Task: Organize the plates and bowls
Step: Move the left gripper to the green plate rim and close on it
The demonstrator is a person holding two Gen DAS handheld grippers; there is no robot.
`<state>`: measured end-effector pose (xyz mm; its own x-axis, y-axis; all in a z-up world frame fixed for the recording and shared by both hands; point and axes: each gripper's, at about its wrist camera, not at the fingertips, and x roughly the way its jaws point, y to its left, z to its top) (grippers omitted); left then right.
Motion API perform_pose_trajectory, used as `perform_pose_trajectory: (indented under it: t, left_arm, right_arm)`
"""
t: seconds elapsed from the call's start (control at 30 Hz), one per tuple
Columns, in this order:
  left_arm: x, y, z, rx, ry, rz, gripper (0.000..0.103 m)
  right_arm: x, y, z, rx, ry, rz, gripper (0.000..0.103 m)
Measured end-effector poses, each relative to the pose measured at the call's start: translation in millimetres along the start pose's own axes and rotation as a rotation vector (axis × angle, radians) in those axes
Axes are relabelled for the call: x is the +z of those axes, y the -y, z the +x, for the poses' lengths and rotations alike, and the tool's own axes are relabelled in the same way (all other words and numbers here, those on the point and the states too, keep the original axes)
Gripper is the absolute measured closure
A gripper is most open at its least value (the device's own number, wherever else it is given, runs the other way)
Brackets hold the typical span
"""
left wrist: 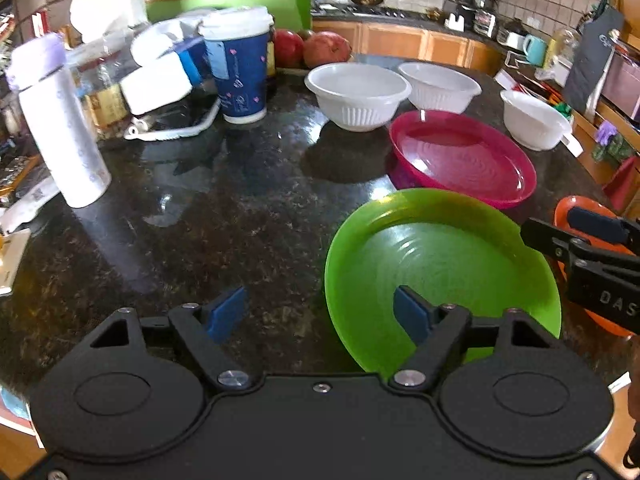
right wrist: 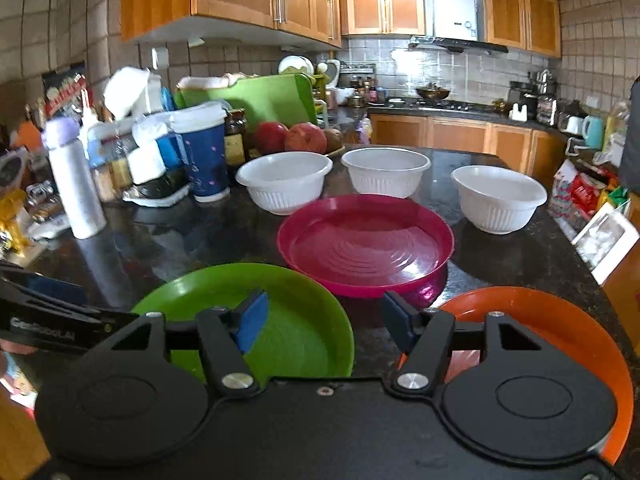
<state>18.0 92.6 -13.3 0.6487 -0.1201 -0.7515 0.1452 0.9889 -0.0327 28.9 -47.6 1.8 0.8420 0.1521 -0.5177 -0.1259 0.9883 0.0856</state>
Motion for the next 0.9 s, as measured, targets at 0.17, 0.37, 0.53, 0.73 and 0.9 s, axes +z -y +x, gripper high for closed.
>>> perform_pose_trajectory:
  t: [0.17, 0.37, 0.53, 0.73, 0.9]
  left_arm:
    - [0, -1, 6, 0.001, -0.009, 0.016, 0.025]
    - [4, -6, 17, -0.032, -0.079, 0.001, 0.032]
    - [2, -3, 23, -0.025, -0.111, 0.003, 0.04]
    - [3, 1, 22, -0.026, -0.121, -0.014, 0.044]
    - [3, 4, 21, -0.012, -0.124, -0.017, 0.044]
  right_arm:
    - [1, -4, 11, -0.026, -0.076, -0.018, 0.045]
    - [1, -3, 24, -0.029, -0.151, -0.012, 0.051]
    - [2, -1, 29, -0.031, -0.171, -0.014, 0.051]
    - [1, 3, 33, -0.013, -0.194, -0.011, 0.055]
    - [1, 6, 36, 0.016, -0.228, 0.005, 0.067]
